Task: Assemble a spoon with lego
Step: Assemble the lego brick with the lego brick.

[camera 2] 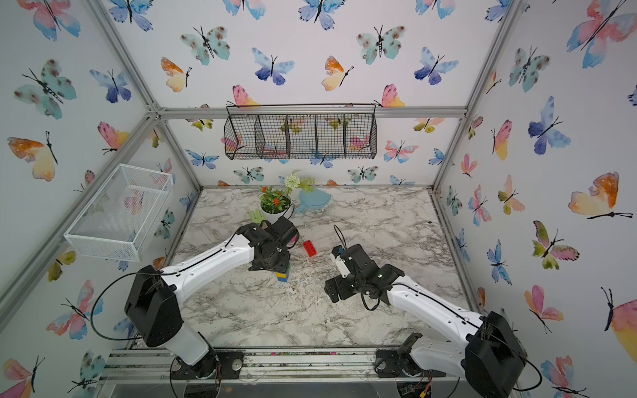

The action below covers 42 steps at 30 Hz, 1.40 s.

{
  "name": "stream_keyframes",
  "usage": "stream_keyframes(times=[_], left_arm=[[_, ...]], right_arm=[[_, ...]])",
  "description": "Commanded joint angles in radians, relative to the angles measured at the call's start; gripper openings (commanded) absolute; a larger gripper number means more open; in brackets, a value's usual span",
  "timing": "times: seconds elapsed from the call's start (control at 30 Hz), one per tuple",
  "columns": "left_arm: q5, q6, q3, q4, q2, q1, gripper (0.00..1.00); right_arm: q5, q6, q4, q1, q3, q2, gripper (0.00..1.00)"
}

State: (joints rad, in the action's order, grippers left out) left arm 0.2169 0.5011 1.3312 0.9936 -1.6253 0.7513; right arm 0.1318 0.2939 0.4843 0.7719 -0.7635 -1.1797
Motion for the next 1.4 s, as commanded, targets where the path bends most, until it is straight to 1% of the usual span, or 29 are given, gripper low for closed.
stream_keyframes(times=[0.0,0.47,0.57,1.03,1.37], left_arm=[[0.009,-0.009,-0.031,0.007,-0.018,0.005,0.44],[0.013,-0.011,-0.094,-0.021,0.004,0.006,0.42],[0.033,-0.013,-0.085,-0.007,0.007,0.006,0.42],[0.062,-0.029,-0.052,0.052,-0.011,0.006,0.42],[0.063,0.008,-0.065,0.048,-0.025,0.006,0.43]], right_arm=[[-0.010,-0.012,-0.005,-0.002,0.008,0.017,0.94],[-0.014,-0.010,-0.006,-0.002,0.010,0.015,0.94],[-0.013,-0.008,-0.006,-0.003,0.010,0.012,0.94],[-0.015,-0.009,-0.007,-0.003,0.010,0.011,0.94],[0.001,-0.013,-0.010,-0.003,0.013,0.020,0.94]])
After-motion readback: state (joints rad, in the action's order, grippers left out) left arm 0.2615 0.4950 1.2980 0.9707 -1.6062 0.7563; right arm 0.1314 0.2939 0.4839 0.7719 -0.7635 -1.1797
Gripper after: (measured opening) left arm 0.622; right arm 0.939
